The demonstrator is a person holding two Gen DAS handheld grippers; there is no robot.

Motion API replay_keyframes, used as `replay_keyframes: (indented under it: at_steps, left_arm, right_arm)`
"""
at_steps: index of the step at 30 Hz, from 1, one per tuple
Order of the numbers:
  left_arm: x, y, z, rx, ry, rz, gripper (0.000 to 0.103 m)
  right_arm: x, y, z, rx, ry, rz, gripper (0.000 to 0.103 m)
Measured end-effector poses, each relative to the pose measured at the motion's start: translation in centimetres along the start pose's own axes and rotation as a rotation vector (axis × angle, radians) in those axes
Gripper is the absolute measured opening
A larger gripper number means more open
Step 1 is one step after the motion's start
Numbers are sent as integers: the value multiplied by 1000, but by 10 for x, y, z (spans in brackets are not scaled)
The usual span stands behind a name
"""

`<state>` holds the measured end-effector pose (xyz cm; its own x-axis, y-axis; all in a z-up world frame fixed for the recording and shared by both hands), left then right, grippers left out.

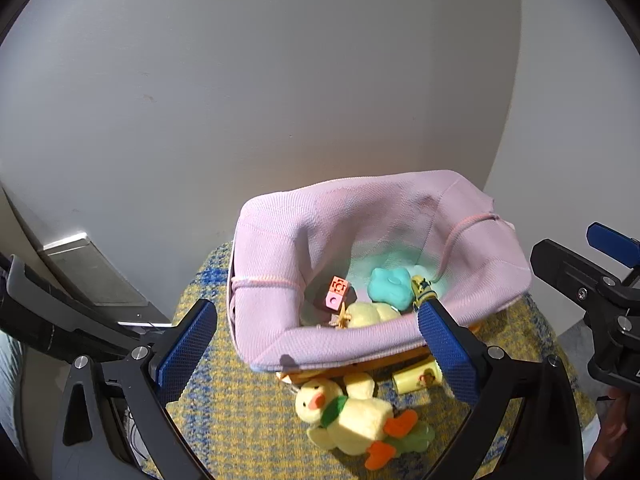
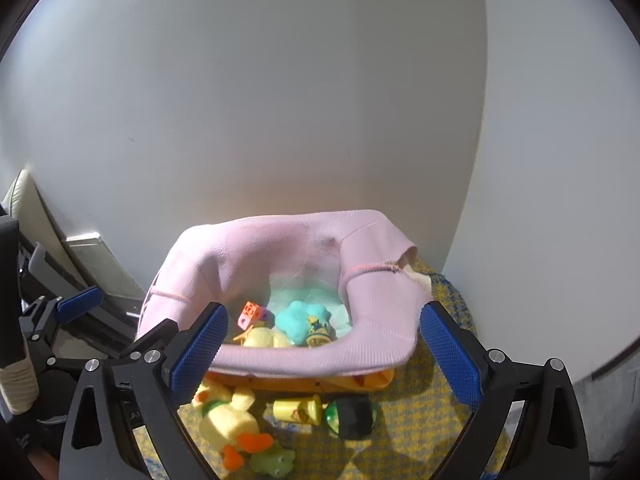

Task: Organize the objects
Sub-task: 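Withdraw both open tools from above the basket, then lower the left tool onto the yellow plush duck and close it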

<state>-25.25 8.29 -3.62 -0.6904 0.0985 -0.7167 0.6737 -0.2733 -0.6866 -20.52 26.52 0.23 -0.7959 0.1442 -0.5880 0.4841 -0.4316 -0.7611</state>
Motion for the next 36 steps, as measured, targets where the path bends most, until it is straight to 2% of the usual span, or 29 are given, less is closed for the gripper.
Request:
replay_keyframes:
  at_steps: [13, 25, 36]
  left_arm:
    - [-17, 31, -3, -3, 7, 5, 103]
    - [-8, 58, -11, -3, 17, 45, 103]
    - [16, 92, -22, -12, 13, 97, 103]
  right_arm:
    - [-26, 33, -3, 10, 8, -3, 97]
    - [-27, 66, -16, 26, 18, 33, 97]
    - [-14, 100, -29, 31, 32, 69, 97]
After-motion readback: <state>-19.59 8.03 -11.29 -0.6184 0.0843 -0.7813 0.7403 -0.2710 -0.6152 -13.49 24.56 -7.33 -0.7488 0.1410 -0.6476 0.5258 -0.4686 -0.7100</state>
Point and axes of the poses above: each gripper's, at about its wrist camera, not at the fingertips, and x roughly the way its jaws point, z to its left, y to its underside, the point moved 7 cm from there along x, roughly the way its jaws point, and after that the axes turned 1 degree about -z, right-handed, at the moved point
